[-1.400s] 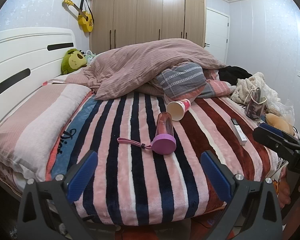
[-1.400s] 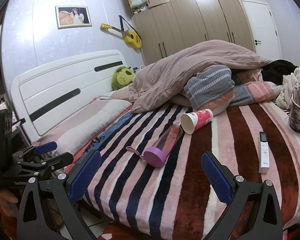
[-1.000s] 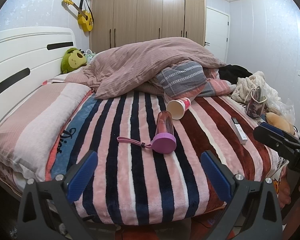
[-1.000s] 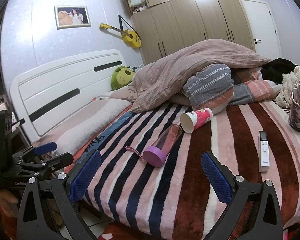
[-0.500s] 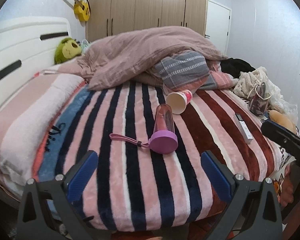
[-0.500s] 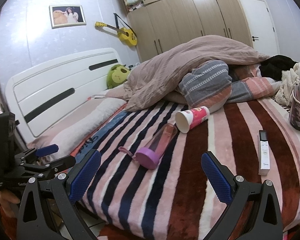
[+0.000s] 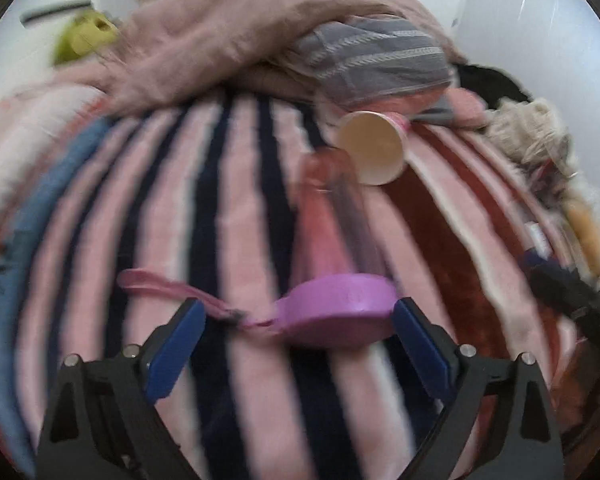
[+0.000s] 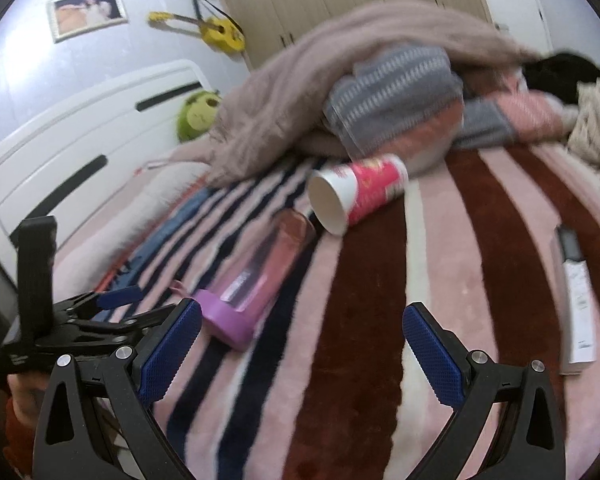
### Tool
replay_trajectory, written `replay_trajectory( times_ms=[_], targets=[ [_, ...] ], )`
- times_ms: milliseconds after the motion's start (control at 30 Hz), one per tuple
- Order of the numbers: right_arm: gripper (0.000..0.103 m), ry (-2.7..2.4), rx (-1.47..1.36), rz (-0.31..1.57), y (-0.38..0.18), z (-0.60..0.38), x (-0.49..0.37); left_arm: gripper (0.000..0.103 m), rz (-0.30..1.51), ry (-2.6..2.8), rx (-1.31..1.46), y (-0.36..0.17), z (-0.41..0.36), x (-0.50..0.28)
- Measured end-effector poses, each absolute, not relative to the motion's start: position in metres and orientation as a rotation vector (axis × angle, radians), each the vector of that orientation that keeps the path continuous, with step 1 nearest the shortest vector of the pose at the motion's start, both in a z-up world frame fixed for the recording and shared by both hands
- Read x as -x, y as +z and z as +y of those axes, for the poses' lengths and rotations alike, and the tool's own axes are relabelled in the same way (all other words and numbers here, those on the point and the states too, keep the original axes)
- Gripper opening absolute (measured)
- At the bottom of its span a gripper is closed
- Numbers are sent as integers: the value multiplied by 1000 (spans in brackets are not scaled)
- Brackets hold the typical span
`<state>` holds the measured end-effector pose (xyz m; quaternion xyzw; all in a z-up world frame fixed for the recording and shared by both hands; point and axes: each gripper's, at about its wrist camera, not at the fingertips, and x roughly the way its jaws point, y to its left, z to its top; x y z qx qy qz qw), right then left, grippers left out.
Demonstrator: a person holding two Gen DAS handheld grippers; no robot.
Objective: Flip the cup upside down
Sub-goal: 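Move both grippers toward the pink bottle lying on the blanket, then hold the purple cap end with the left gripper while the right gripper grasps the bottle body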
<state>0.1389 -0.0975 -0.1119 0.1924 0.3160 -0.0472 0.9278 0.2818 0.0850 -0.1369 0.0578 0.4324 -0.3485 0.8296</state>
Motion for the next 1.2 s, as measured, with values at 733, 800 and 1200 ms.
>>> replay_trajectory(
  times_ms=[733,800,1200],
  targets=[
    [101,-34,-506,716,-139,-95,-162,74,967,-775,-213,-164,104,-256],
    [101,1,-519,729,-135,-83,-163,74,981,-777,-201,-164,125,-245],
    [98,204,-573,871,-141,3,-205,74,1001,-840,-97,-170,186,-222]
  ],
)
